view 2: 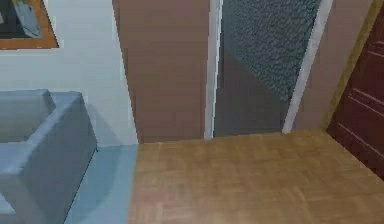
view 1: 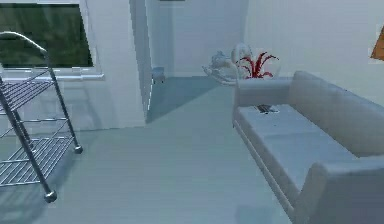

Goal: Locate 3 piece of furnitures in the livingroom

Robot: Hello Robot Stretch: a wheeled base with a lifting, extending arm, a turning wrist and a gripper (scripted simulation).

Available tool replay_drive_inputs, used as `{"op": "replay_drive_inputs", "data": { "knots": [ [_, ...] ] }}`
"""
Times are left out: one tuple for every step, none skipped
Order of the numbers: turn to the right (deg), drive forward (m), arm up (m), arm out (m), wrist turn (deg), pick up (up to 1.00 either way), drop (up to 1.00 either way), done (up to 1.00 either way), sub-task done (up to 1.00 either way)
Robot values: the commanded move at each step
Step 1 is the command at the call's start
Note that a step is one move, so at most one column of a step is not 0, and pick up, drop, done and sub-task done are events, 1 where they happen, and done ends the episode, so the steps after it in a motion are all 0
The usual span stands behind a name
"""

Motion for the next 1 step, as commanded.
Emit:
{"op": "replay_drive_inputs", "data": {
  "knots": [
    [45.0,0.00,0.00,0.00,0.0,0.00,0.00,0.00,0.00]
  ]
}}
